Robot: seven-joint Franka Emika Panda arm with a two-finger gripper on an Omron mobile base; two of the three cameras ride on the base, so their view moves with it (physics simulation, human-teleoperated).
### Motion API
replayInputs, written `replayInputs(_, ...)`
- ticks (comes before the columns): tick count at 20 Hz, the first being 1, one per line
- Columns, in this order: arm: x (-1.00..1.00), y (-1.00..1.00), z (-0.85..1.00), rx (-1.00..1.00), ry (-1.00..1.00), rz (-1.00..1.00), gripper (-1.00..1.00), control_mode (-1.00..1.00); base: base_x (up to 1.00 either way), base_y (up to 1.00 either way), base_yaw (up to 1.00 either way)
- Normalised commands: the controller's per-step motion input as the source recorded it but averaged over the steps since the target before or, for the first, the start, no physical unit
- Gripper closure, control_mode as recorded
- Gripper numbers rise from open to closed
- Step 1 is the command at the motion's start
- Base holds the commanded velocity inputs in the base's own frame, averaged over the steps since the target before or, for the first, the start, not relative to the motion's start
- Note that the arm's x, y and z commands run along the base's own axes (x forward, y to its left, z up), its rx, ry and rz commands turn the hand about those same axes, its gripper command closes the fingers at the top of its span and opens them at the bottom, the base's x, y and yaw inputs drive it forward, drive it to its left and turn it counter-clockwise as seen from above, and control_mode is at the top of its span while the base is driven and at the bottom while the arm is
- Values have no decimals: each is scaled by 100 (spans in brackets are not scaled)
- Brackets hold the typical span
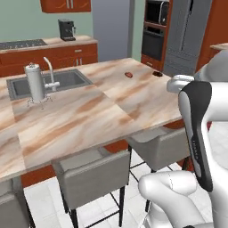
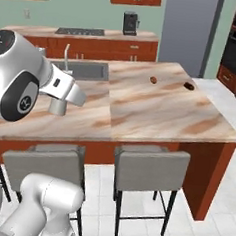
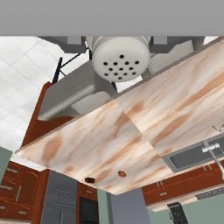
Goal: Move the mayonnaise and shaker from the cabinet to the dining counter.
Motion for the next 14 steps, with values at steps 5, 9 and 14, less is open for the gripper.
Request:
replayInputs(5, 0, 0, 0, 0, 0, 0, 100, 100, 73, -60, 42)
replayInputs(9, 0, 0, 0, 0, 0, 0, 100, 100, 86, -53, 43)
replayInputs(14, 0, 0, 0, 0, 0, 0, 100, 100, 91, -43, 39)
